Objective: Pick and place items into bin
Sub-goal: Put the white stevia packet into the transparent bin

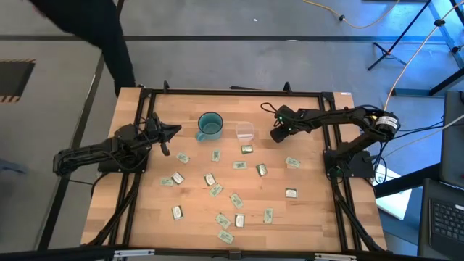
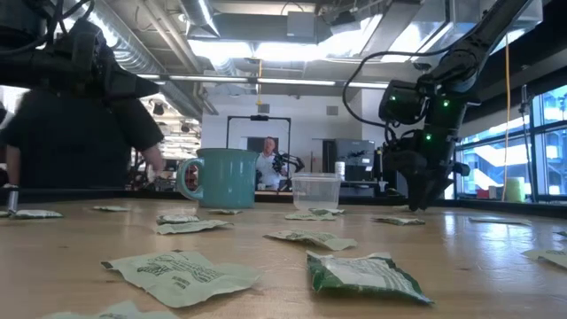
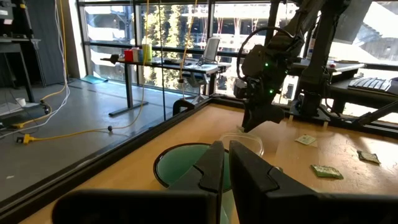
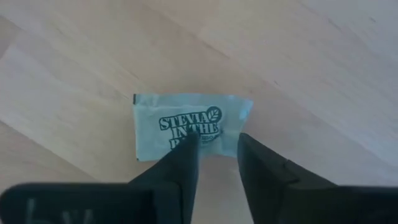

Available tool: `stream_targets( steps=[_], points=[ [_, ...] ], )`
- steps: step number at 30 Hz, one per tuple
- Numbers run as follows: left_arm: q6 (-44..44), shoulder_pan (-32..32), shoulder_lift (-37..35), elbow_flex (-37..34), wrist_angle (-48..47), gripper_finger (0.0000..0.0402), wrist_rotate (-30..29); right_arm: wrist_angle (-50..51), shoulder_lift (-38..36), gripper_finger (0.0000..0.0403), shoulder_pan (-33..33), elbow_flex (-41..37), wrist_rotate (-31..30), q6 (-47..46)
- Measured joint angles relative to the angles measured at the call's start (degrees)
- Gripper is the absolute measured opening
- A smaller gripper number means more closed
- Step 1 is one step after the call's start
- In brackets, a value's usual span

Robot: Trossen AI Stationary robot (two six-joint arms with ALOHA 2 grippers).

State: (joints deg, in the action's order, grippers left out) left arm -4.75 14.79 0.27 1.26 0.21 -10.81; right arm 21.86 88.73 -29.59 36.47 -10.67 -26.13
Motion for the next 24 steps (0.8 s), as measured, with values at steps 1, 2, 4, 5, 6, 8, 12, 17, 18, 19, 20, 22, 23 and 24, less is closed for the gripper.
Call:
stream_targets(
  steps=[1,2,4,5,6,8,12,17,18,19,20,22,23,24],
  points=[
    [0.02,0.0,0.0,0.0,0.0,0.0019,0.02,-0.02,0.0,0.0101,0.01,0.0,0.03,0.71],
    [0.0,0.0,-0.01,0.01,0.01,0.0019,0.02,-0.01,0.0,0.0096,0.01,0.0,0.05,1.06],
    [0.0,0.0,0.0,0.0,0.02,0.0019,0.0,-0.01,0.02,0.0087,-0.01,-0.02,-0.01,1.22],
    [0.0,0.0,0.0,0.0,0.02,0.0019,0.02,-0.01,-0.01,0.0083,-0.01,-0.02,-0.05,1.41],
    [0.0,0.0,0.0,0.0,0.02,0.0019,0.02,0.03,-0.22,0.008,-0.01,-0.09,-0.07,2.05],
    [0.0,-0.01,0.0,0.0,0.01,0.0019,0.02,0.16,-1.06,0.0073,-0.03,-0.27,-0.05,2.71],
    [0.0,0.0,0.0,0.0,0.0,0.0019,0.02,1.44,-3.45,0.0055,-0.03,-0.53,0.47,3.82],
    [0.0,-0.01,0.0,0.0,0.02,0.0019,0.02,2.12,-5.69,0.0029,-0.03,-0.59,0.74,5.23],
    [0.0,0.0,0.0,0.0,0.0,0.0019,0.02,2.37,-5.81,0.0022,0.05,-0.59,0.74,5.66],
    [0.0,0.0,0.0,0.02,0.02,0.0019,0.02,2.51,-5.92,0.0015,0.24,-0.59,0.68,5.92],
    [0.0,-0.02,0.0,0.0,0.0,0.0019,0.02,2.44,-5.94,0.0008,0.41,-0.58,0.66,6.24],
    [0.0,0.0,0.0,0.02,0.02,0.0019,0.01,2.28,-6.0,0.0004,0.78,-0.52,0.62,6.94],
    [0.0,-0.01,0.0,0.01,0.01,0.0019,0.02,2.23,-6.02,0.0005,0.94,-0.52,0.6,6.96],
    [0.01,0.0,0.0,0.0,0.01,0.0019,0.02,2.18,-6.03,0.0007,0.97,-0.5,0.58,6.95]
  ],
)
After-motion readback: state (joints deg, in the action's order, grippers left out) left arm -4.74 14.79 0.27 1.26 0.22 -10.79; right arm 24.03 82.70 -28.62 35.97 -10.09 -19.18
